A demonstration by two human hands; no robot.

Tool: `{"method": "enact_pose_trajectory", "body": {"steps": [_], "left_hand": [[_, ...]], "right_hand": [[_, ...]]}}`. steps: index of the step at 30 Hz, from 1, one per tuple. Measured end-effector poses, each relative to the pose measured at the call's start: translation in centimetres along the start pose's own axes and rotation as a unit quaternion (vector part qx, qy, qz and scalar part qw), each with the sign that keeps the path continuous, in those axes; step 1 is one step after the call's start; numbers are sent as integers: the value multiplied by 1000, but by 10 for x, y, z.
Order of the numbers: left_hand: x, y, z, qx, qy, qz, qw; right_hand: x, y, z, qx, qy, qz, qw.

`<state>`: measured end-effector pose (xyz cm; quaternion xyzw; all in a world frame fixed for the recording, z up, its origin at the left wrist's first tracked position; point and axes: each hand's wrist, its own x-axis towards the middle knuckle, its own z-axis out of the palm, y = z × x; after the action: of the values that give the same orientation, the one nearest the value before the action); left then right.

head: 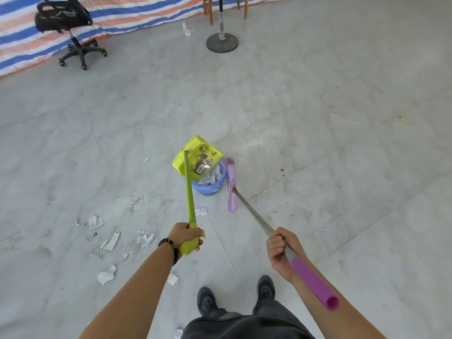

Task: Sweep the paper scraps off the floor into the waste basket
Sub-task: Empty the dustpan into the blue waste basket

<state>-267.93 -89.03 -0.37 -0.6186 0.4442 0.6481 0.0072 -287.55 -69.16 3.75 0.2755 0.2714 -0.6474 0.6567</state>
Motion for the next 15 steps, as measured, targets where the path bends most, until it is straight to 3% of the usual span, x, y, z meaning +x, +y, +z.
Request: {"method": "enact_pose_trajectory", "body": {"steps": [4, 8, 15], "left_hand": [[1, -2, 3, -12, -2, 5, 1000], [2, -2, -2, -6, 5, 15, 1000], [6, -2, -4, 27, 0, -4, 1000]], "right_hand": [[6, 4, -6, 28, -22, -12, 999], [4, 7, -10, -13, -5, -10, 1000], [12, 2, -5, -104, 128, -5, 986]]}}
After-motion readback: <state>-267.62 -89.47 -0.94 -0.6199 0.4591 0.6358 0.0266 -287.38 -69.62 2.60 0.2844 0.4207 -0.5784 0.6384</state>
